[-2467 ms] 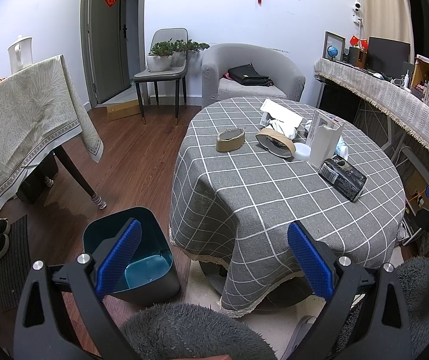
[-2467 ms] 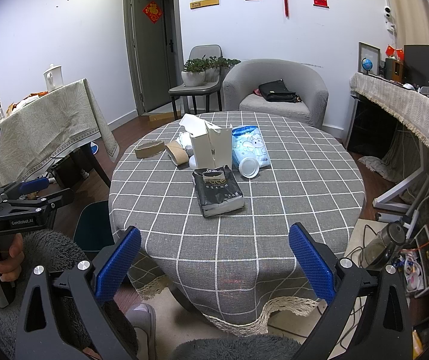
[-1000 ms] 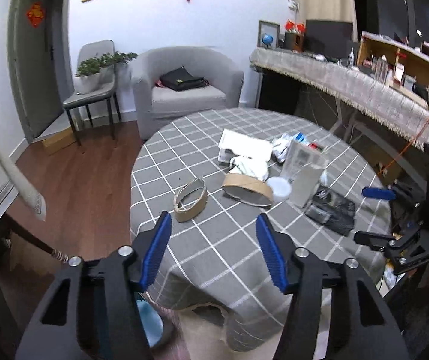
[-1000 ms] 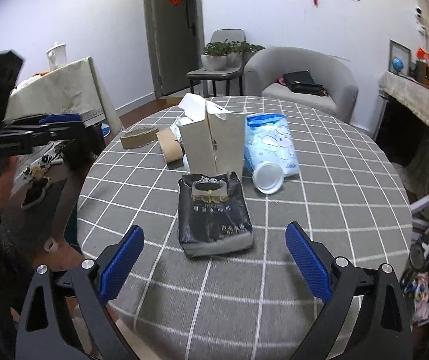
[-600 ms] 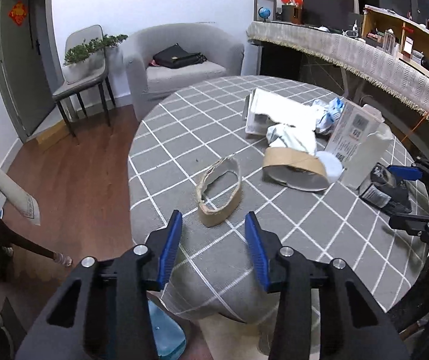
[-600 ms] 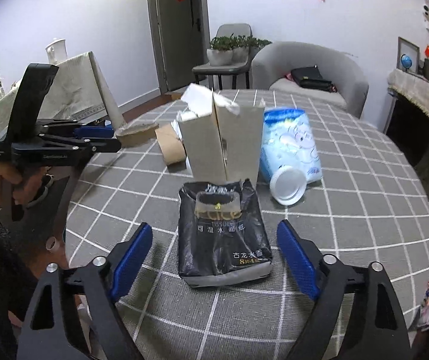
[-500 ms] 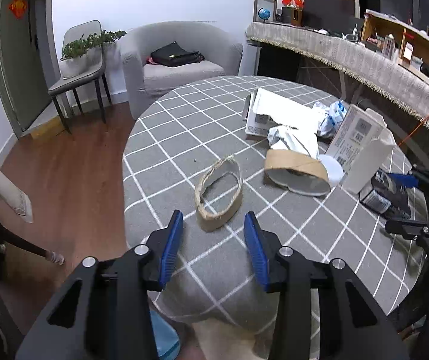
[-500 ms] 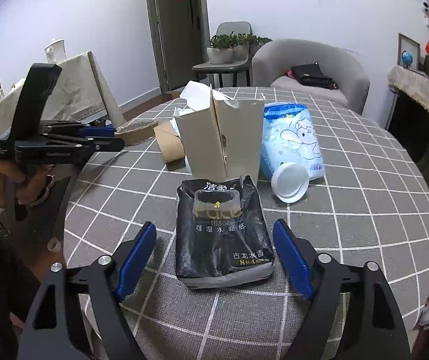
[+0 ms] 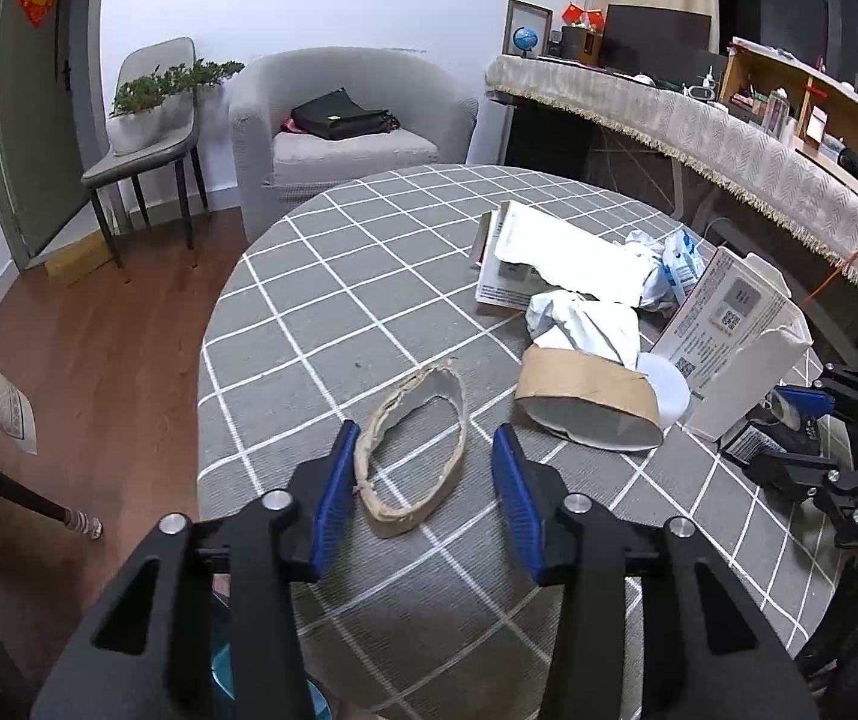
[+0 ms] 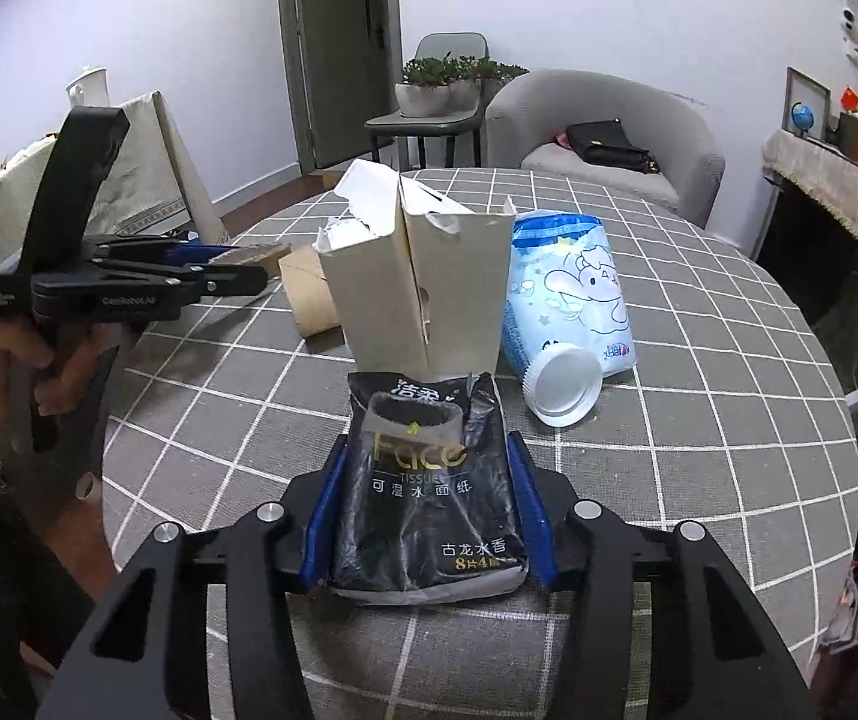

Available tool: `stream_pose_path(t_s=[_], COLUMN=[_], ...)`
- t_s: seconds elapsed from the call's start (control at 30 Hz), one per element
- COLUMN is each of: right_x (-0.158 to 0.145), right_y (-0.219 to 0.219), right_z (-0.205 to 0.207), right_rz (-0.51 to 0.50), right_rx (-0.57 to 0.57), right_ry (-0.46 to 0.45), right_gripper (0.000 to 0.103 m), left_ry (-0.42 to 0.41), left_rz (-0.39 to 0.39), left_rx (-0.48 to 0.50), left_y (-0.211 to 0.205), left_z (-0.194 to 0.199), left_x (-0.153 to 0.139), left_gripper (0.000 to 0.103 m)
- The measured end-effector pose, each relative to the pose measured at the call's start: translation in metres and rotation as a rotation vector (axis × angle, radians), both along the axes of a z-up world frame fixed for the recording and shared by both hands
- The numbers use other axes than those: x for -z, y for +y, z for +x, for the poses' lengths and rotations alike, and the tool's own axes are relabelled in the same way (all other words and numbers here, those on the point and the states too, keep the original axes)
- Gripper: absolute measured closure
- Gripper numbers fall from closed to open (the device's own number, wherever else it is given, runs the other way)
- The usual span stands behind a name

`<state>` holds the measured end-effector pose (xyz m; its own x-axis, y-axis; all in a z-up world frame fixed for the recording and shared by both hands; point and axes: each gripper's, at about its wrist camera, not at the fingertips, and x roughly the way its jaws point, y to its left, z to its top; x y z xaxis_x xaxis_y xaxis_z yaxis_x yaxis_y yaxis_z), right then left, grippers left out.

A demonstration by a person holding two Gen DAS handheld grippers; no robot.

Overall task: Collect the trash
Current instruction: 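Carry the cardboard ring with the left tool over the teal bin and release it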

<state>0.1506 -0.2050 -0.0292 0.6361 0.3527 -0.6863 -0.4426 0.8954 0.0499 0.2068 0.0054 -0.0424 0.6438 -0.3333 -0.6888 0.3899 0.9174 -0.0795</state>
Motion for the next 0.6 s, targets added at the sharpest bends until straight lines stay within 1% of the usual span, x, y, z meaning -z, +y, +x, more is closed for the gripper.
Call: stream_pose_path(t_s=[0.03,0.13,0.2,0.43,0.6], right_x=[-0.002,-0.009,-0.013,-0.019,-0.03], right_y=[0.0,0.005,0.012,0.029,0.04], right_z=[-0.001,-0.002,-0.004,-0.013,-0.012], right_rz=[0.009,0.033,0.05,0.049,0.085], right_rx=[-0.002,-0.01,-0.03,-0.075,-0.097], right_ry=[0.004,0.018,0.025,0.035,0.027], right_gripper=[0.053,0.053,0.053,0.053,0.053], left_ry=[-0.001,0.006,0.004,-0.001,-0.005], left_rz=[0.006,0.005,0.004,-0.053,-0.074], left_rx=[-0.001,-0.004,-0.024,-0.079,-0.115], left_y=[-0.001,0.0,0.005,0.029,0.046], left_z=[0.0,-0.001,-0.003,-0.01,-0.023], left_x=[0.0,-0.002,-0.004,-0.02,-0.031], left_gripper=[0.065,0.067,0.067,0.067,0.067])
